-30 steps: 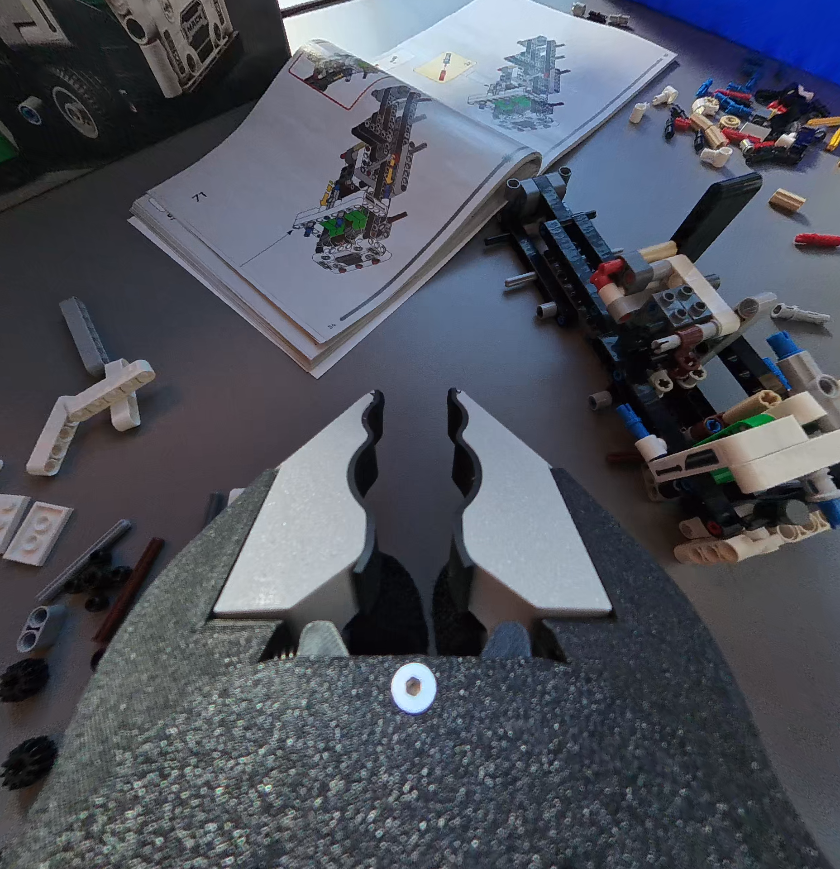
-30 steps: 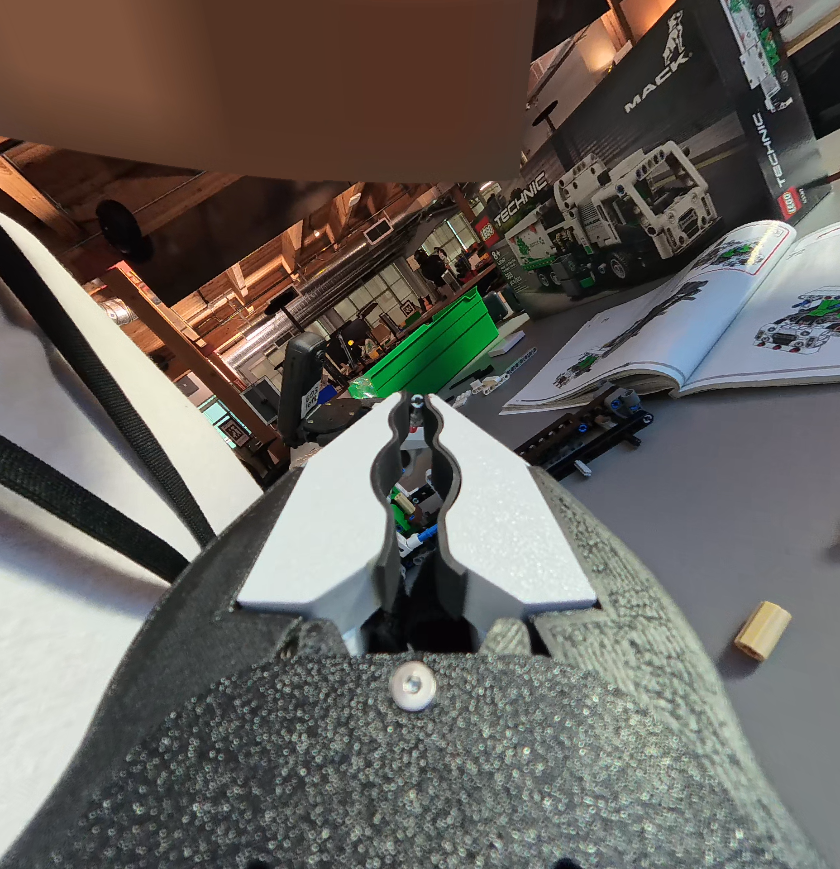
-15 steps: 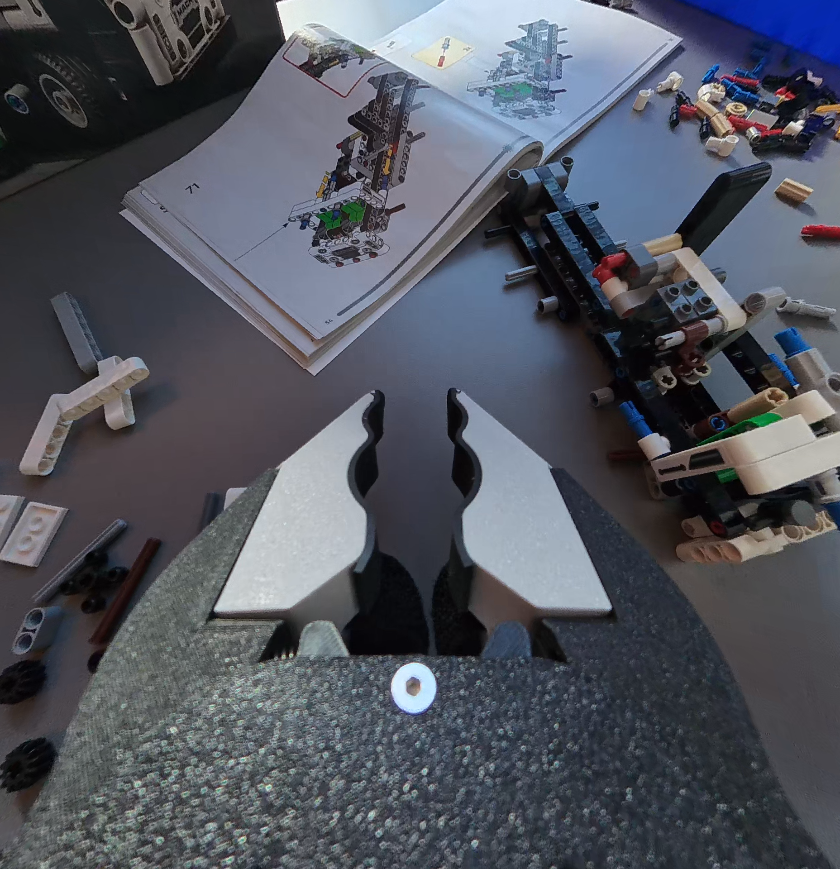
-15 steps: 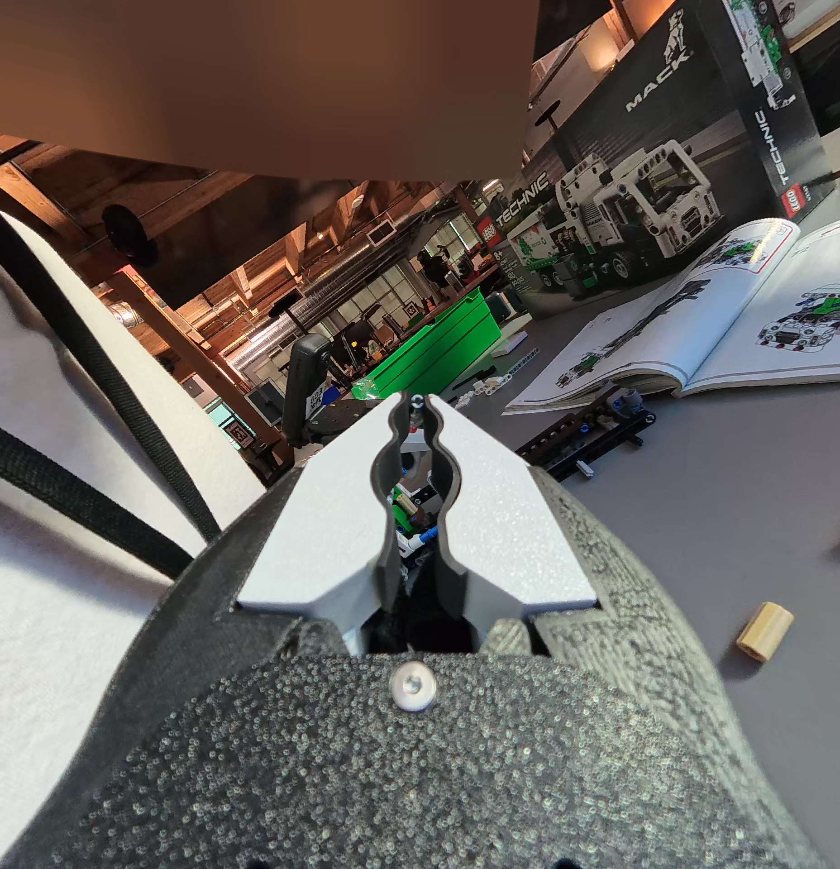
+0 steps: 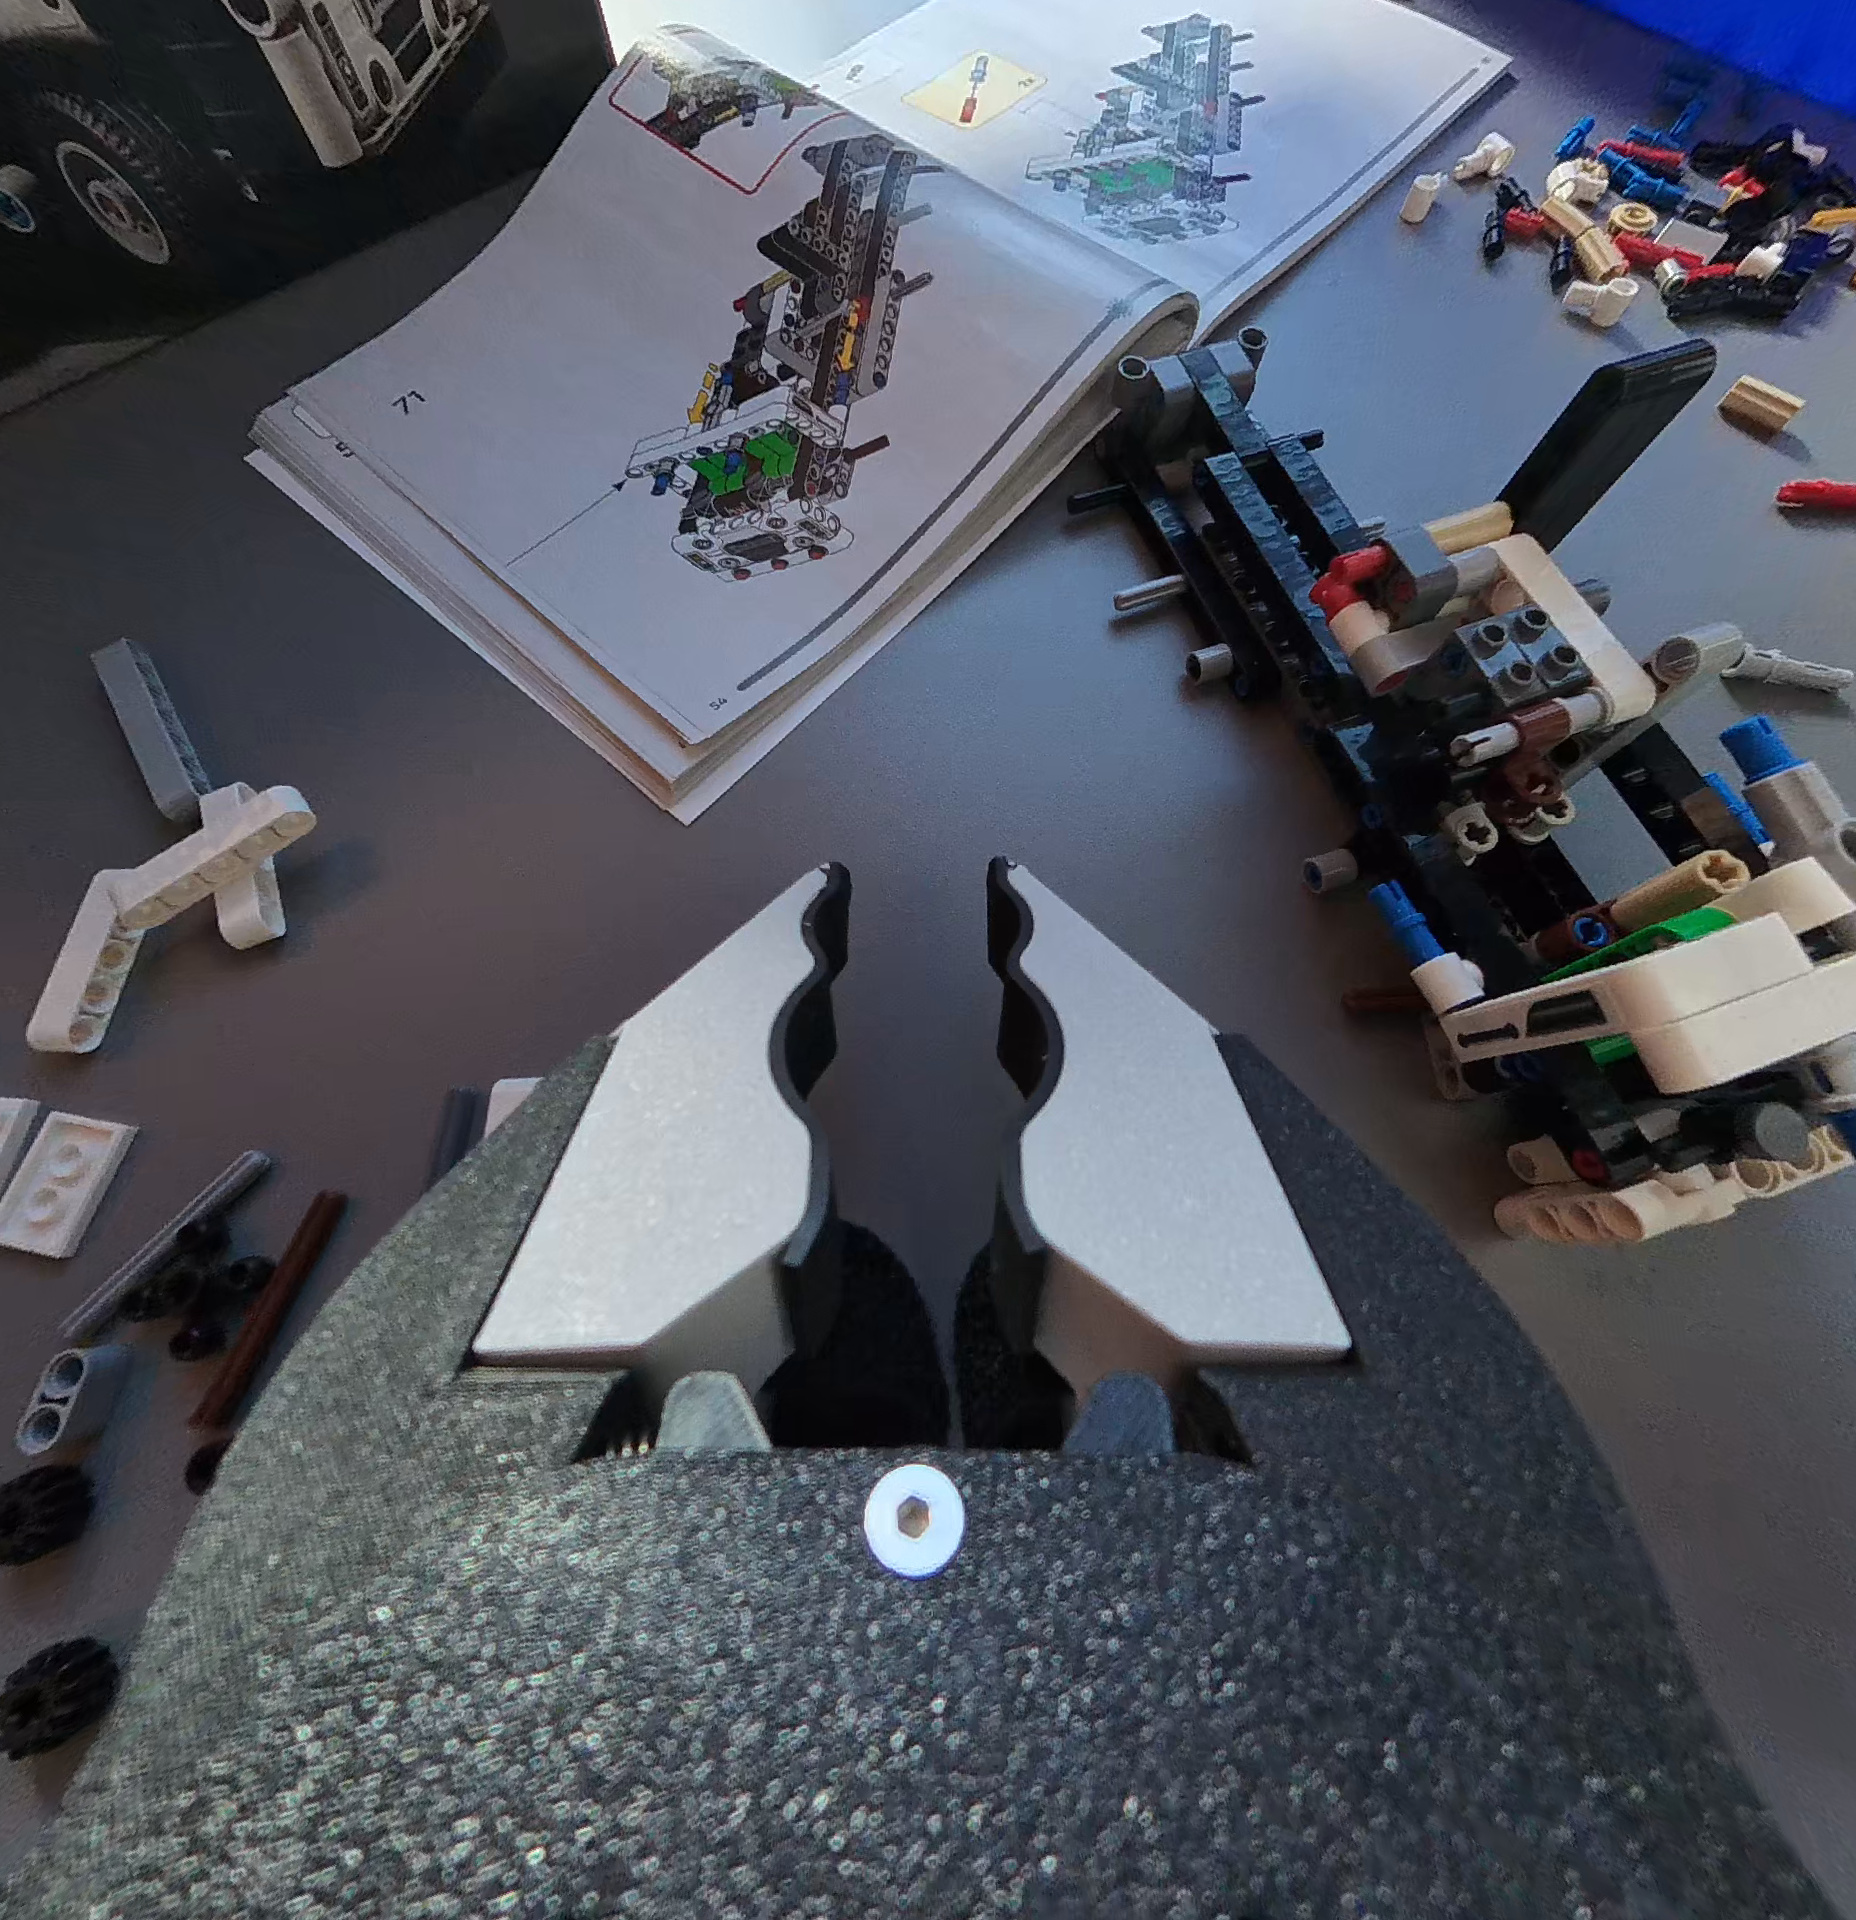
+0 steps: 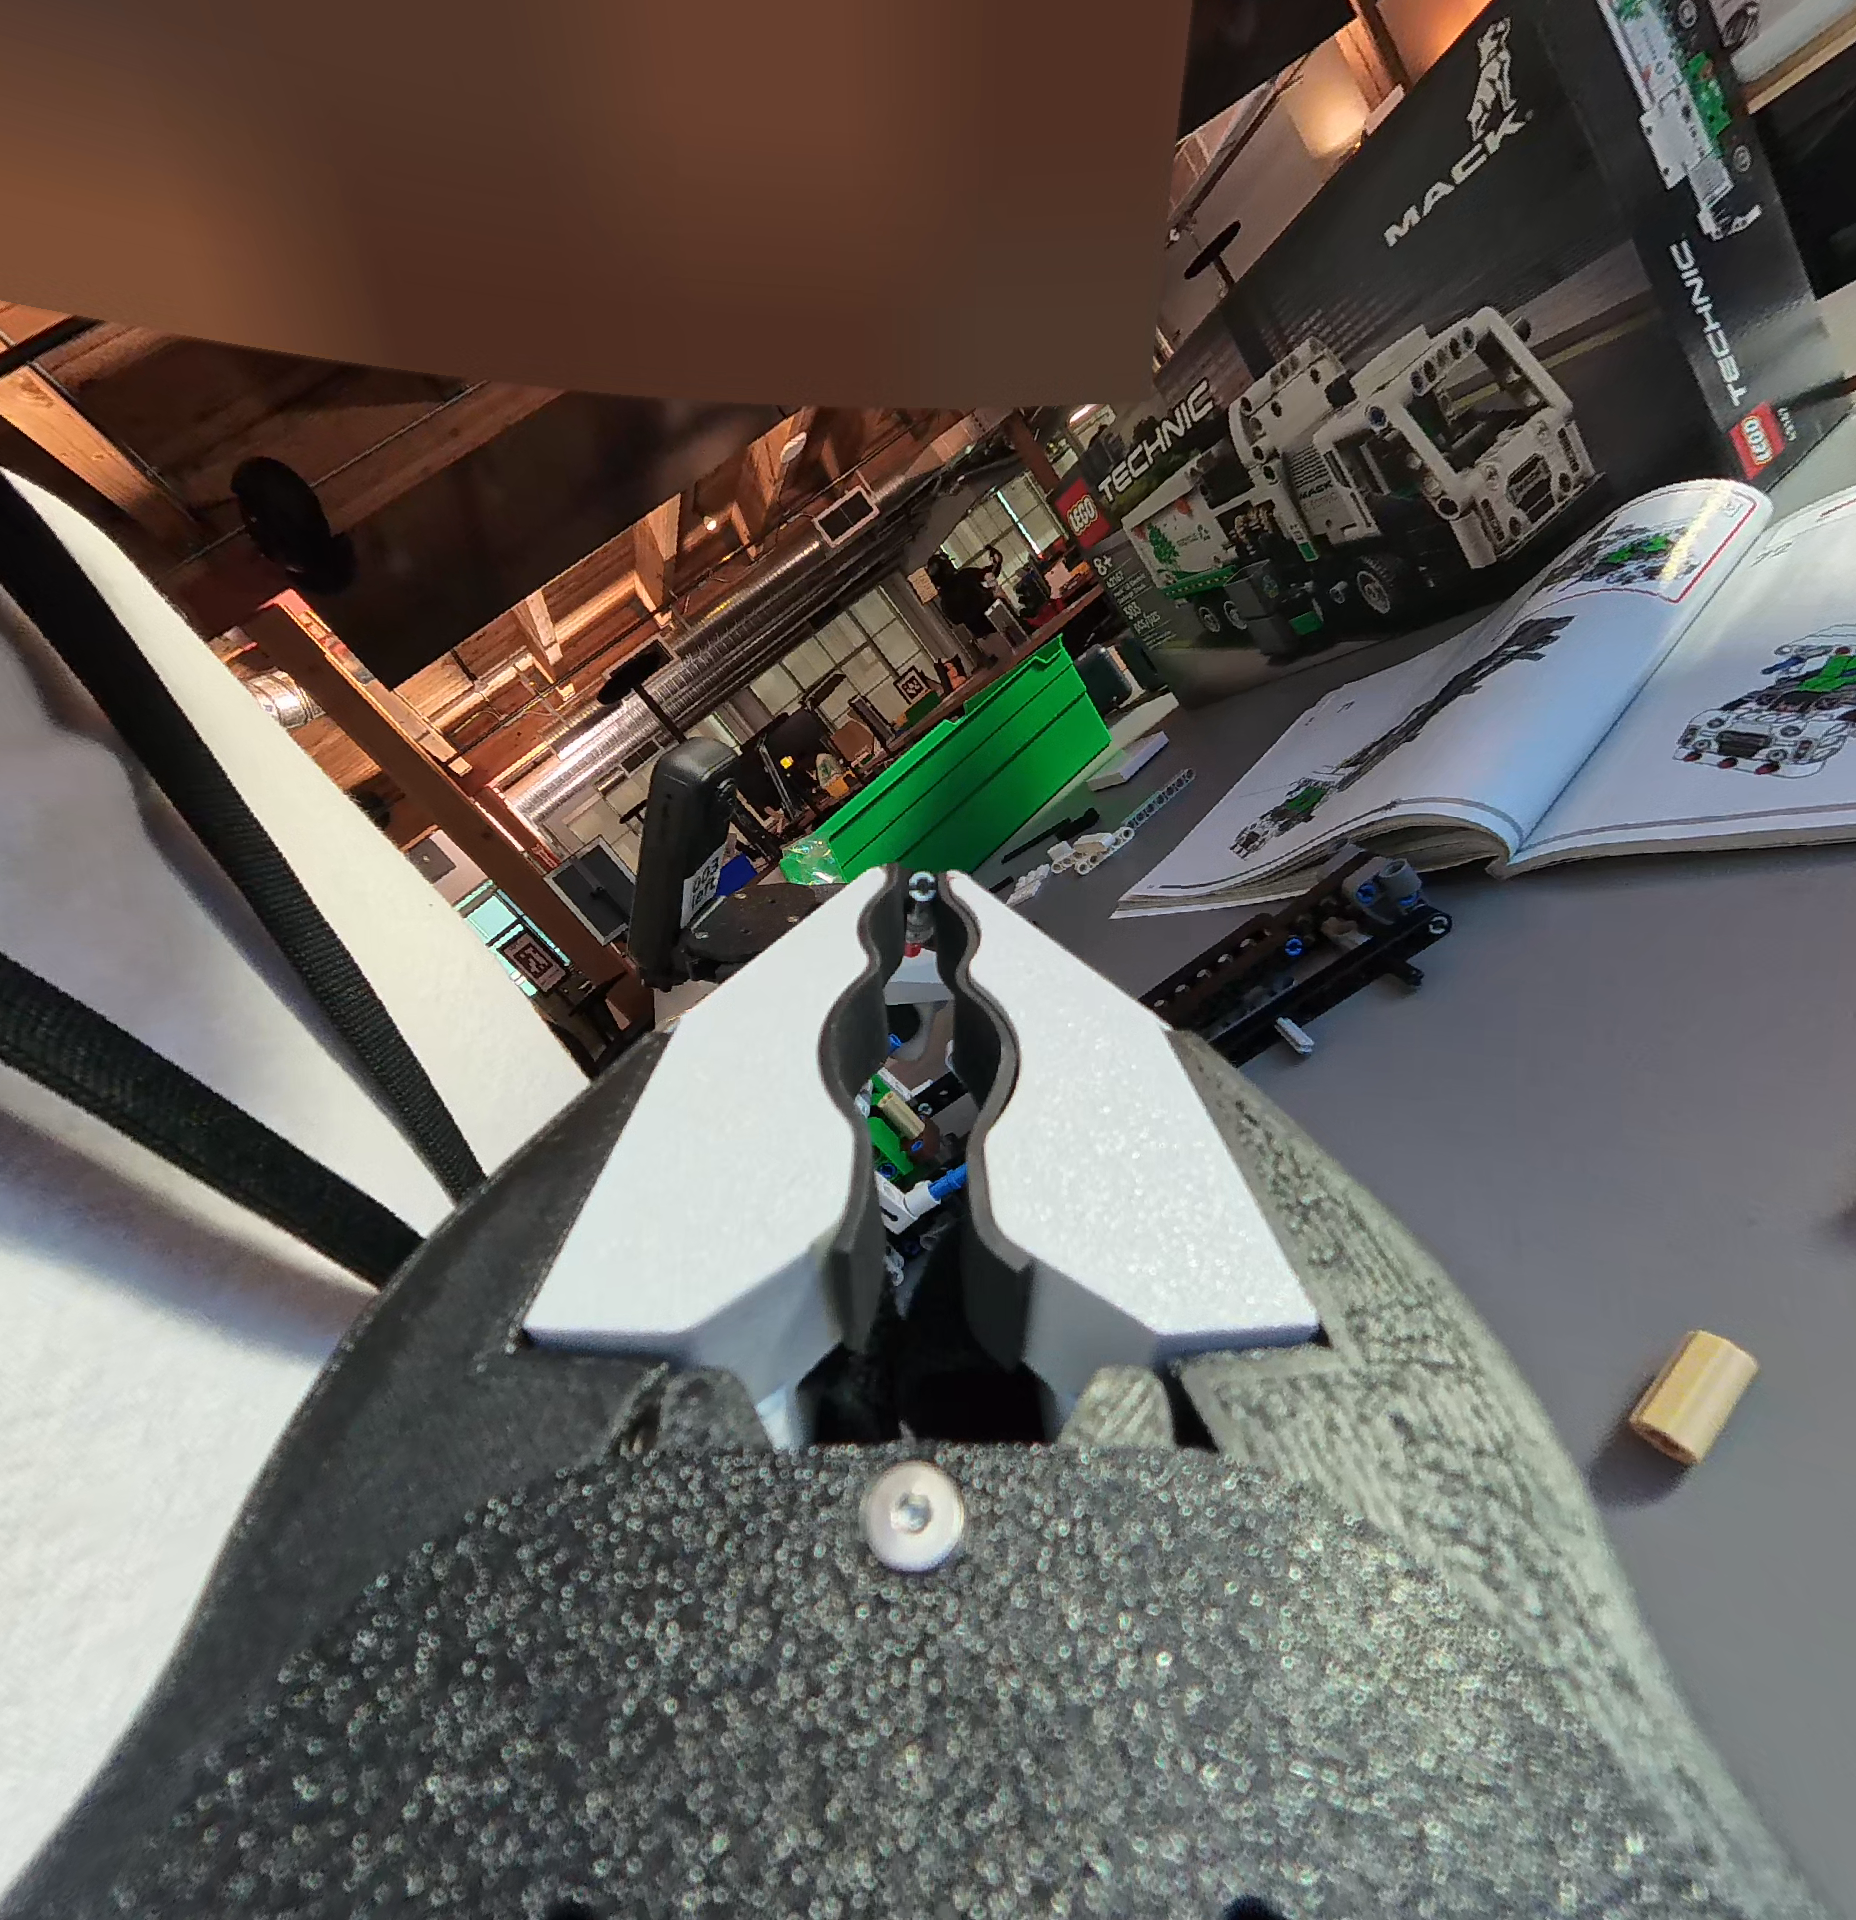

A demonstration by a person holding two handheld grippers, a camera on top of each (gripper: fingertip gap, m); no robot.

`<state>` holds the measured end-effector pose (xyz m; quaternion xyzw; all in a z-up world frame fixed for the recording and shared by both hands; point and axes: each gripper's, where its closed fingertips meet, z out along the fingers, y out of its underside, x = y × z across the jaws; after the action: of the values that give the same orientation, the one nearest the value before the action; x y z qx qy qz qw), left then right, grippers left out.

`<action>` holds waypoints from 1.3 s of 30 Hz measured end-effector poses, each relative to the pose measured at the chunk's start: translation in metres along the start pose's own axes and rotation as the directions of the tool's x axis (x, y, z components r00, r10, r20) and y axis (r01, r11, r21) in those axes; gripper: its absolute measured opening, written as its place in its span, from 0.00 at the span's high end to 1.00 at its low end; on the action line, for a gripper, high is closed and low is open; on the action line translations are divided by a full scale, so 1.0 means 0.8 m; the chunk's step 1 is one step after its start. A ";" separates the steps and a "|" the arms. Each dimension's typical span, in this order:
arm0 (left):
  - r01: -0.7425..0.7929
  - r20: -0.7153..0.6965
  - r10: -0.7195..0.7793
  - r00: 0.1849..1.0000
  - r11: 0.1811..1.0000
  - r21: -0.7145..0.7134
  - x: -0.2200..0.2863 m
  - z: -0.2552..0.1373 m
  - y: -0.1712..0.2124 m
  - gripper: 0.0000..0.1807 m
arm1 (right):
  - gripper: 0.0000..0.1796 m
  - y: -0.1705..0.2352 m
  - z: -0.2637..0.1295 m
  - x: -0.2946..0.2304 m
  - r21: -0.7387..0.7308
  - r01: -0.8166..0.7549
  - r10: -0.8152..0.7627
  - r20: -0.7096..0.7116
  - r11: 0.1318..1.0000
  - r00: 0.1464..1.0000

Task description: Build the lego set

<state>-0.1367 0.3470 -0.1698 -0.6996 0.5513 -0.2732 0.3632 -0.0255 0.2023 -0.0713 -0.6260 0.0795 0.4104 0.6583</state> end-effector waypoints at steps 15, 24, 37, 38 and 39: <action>-0.041 -0.122 0.050 0.991 0.996 0.075 0.026 -0.008 -0.013 0.85 | 0.98 0.001 0.001 -0.002 -0.007 0.009 -0.009 0.008 1.000 1.000; -0.180 -0.347 0.224 0.910 0.971 0.156 0.083 -0.018 -0.019 0.83 | 0.98 0.008 0.002 -0.013 -0.028 0.090 -0.089 0.012 0.996 0.996; -0.161 -0.246 0.271 0.931 0.907 0.388 0.069 -0.086 -0.037 0.87 | 0.98 0.014 0.002 -0.021 -0.034 0.137 -0.136 0.017 0.990 0.991; -0.167 -0.240 0.282 0.929 0.898 0.407 0.070 -0.099 -0.034 0.87 | 0.98 0.016 0.003 -0.022 -0.041 0.142 -0.141 0.018 0.989 0.990; -0.173 -0.242 0.291 0.926 0.894 0.414 0.072 -0.110 -0.028 0.87 | 0.98 0.016 0.003 -0.021 -0.041 0.142 -0.142 0.011 0.989 0.990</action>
<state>-0.1789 0.2760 -0.1006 -0.4936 0.6156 -0.4322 0.4366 -0.0457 0.1958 -0.0698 -0.6421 0.0236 0.3665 0.6729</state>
